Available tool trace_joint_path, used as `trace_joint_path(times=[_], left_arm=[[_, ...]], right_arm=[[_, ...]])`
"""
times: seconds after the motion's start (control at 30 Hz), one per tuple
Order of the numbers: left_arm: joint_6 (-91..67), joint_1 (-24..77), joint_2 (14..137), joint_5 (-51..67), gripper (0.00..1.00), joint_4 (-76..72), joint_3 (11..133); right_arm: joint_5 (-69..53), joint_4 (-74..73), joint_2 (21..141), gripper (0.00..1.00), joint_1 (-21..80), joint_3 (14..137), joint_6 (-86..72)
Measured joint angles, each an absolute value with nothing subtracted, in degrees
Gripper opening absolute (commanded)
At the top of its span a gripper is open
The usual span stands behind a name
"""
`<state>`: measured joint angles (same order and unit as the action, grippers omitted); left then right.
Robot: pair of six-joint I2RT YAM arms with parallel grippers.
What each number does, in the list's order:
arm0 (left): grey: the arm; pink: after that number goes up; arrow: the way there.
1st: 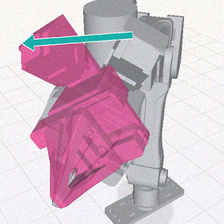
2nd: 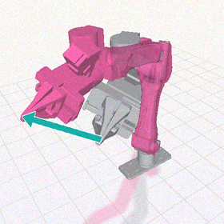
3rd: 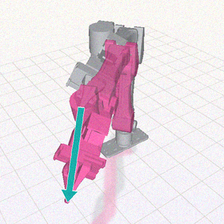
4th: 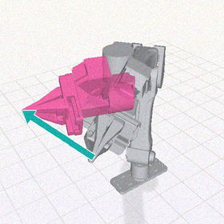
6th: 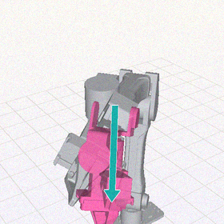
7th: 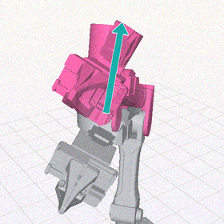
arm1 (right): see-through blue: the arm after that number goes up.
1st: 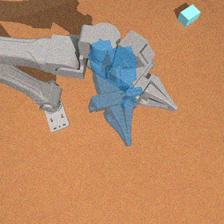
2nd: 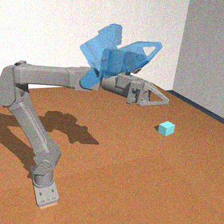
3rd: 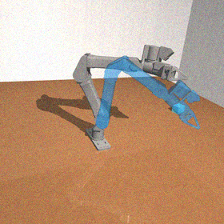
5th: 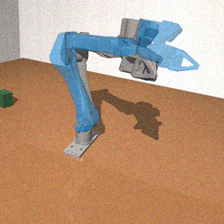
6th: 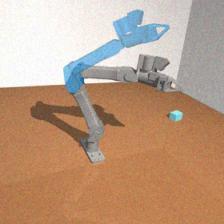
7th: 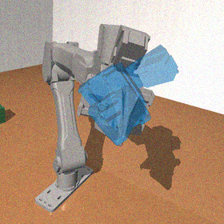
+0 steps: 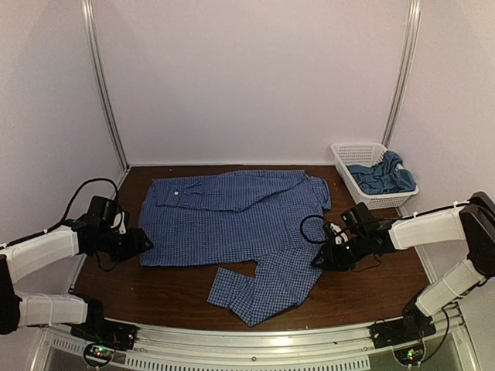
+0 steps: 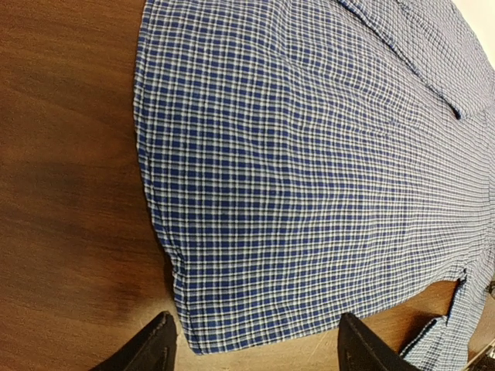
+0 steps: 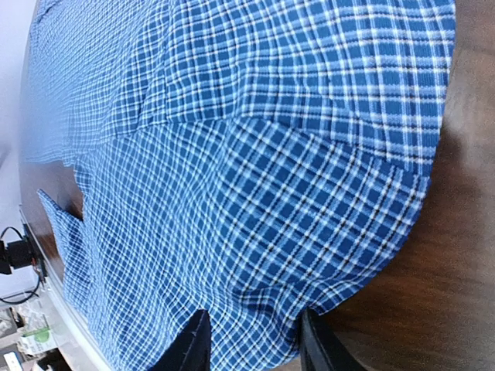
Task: Fold and stack the mixed laundry pile
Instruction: Pick up the 1/3-folded shirt from the center of the board.
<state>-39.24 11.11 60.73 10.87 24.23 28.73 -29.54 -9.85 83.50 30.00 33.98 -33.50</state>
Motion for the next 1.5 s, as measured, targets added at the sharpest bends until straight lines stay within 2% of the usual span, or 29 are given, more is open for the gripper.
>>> trace_joint_path(times=[0.1,0.3,0.43,0.6,0.77,0.9,1.1,1.23,1.37,1.5], left_arm=[[-40.2,11.1,60.7,11.0,0.72,24.1,28.5],[-41.3,11.1,60.4,10.6,0.72,24.3,28.3],[-42.1,11.1,60.3,9.8,0.68,24.8,27.9],[-42.9,11.1,61.8,9.5,0.57,24.9,27.4],[-43.6,11.1,63.7,10.3,0.51,25.0,26.3],[-44.1,11.2,61.9,11.2,0.49,26.4,25.7],[-45.5,11.3,60.1,12.9,0.4,26.7,23.4],[-46.3,11.3,62.1,13.8,0.25,24.8,22.7],[-47.2,11.4,62.1,14.2,0.0,24.0,22.6],[-48.3,11.4,59.1,14.0,0.0,25.0,22.6]], right_arm=[[-29.7,-6.8,82.5,0.28,32.0,31.7,-36.5],[-28.9,-6.2,82.3,0.0,33.1,30.5,-39.5],[-27.3,-9.0,80.1,0.0,33.1,30.5,-40.1],[-26.1,-11.2,76.1,0.0,33.1,30.6,-40.3],[-25.9,-11.4,76.2,0.0,33.1,30.7,-40.3],[-25.9,-11.4,76.6,0.0,33.1,30.8,-40.3],[-25.9,-11.4,76.8,0.0,33.1,30.8,-40.3],[-25.9,-11.4,76.8,0.0,33.1,30.8,-40.3],[-25.9,-11.7,76.3,0.0,33.1,30.8,-40.3],[-25.9,-12.8,74.3,0.0,33.5,30.8,-40.3]])
